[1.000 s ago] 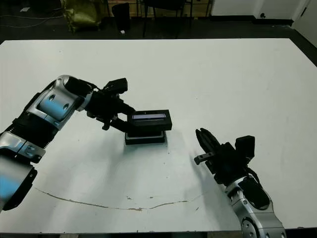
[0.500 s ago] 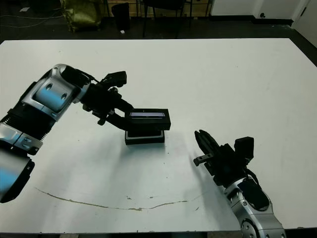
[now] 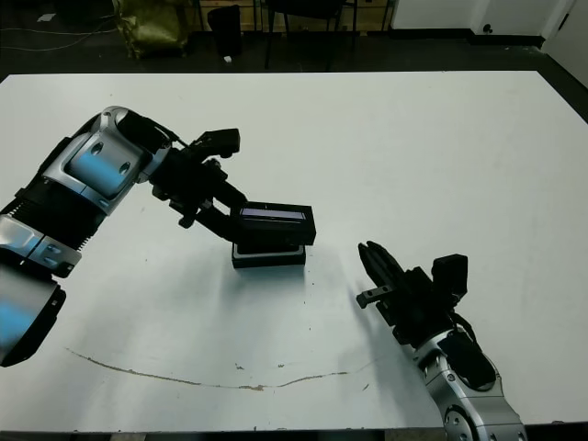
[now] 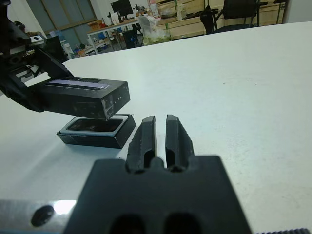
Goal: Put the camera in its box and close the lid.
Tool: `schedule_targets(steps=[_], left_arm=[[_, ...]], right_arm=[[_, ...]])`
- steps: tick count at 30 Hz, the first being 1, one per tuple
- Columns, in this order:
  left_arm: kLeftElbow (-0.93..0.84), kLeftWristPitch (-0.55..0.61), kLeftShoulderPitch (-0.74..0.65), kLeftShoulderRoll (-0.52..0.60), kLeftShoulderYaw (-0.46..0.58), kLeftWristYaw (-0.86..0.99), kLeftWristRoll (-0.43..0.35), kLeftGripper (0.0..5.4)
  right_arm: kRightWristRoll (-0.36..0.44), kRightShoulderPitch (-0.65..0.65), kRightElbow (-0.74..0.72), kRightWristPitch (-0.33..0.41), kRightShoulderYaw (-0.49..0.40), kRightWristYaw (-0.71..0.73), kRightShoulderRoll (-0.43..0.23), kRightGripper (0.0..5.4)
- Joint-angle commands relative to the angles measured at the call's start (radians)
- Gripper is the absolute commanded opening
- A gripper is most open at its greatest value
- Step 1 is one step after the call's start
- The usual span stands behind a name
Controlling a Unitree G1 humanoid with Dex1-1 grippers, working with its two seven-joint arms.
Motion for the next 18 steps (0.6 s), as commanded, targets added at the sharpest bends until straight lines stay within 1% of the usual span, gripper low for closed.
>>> schedule_targets(steps=[1, 6, 12, 18], left_arm=[[0.031, -0.013, 0.013, -0.007, -0.015, 0.005, 0.018, 2.26], [0.057, -0.026, 0.015, -0.017, -0.023, 0.008, 0.028, 2.26], [0.060, -0.049, 0.021, -0.025, -0.031, 0.008, 0.041, 2.26], [0.055, -0.039, 0.018, -0.031, -0.043, 0.006, 0.049, 2.26]], right_arm=[[-0.014, 0.012, 0.017, -0.007, 0.003, 0.000, -0.003, 0.00], [-0.017, 0.009, 0.025, -0.019, 0.005, 0.006, -0.002, 0.00], [-0.018, 0.013, 0.017, -0.008, 0.007, -0.005, 0.000, 0.00], [-0.013, 0.018, 0.002, 0.013, 0.007, -0.016, 0.001, 0.00]])
